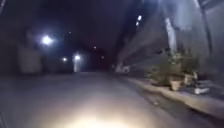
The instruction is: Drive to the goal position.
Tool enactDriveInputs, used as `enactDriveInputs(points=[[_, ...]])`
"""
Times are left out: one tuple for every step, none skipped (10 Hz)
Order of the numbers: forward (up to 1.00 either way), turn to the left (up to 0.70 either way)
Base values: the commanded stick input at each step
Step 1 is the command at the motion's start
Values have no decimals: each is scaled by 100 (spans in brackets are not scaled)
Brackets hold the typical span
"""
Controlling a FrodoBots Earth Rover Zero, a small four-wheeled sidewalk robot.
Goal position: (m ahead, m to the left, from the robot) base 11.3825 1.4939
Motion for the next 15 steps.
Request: enactDriveInputs(points=[[70, 0], [70, -3], [70, -19], [70, -35], [70, -35], [70, -35], [70, -14], [70, 0], [70, 0], [70, 0], [70, 0], [70, 0], [70, 0], [70, 0], [70, 0]])
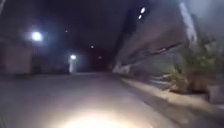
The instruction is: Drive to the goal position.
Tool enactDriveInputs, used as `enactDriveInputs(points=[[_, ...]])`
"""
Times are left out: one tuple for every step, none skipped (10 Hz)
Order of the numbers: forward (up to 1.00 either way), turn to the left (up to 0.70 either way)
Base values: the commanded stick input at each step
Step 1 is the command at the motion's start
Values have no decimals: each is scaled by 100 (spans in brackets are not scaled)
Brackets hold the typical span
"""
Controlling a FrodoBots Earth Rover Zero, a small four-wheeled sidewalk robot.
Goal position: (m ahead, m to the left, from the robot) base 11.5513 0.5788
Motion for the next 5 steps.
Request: enactDriveInputs(points=[[70, 0], [70, 0], [70, 0], [70, 0], [70, 0]])
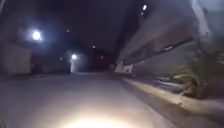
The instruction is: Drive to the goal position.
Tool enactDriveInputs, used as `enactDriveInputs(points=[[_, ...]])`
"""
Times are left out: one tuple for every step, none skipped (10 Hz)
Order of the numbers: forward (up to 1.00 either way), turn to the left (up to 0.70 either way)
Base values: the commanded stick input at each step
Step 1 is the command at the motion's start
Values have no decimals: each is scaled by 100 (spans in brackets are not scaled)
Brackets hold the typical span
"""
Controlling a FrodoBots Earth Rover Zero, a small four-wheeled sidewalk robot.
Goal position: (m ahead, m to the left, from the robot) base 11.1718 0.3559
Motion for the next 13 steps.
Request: enactDriveInputs(points=[[70, 0], [70, 0], [70, 0], [70, 0], [70, 0], [70, 0], [70, 0], [70, 0], [70, 0], [70, 0], [70, 0], [70, 0], [70, 0]])
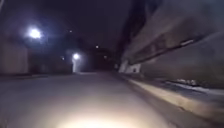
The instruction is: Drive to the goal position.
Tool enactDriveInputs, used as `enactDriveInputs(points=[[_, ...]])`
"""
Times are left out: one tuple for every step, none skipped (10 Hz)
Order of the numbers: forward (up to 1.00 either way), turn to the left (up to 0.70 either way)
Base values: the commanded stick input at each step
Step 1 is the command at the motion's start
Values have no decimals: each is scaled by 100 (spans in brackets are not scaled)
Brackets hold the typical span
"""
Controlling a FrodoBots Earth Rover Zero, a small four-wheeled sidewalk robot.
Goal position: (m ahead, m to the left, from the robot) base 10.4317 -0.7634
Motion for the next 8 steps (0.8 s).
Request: enactDriveInputs(points=[[70, 0], [70, 0], [70, 0], [70, 0], [70, -2], [70, -12], [70, -18], [70, -29]])
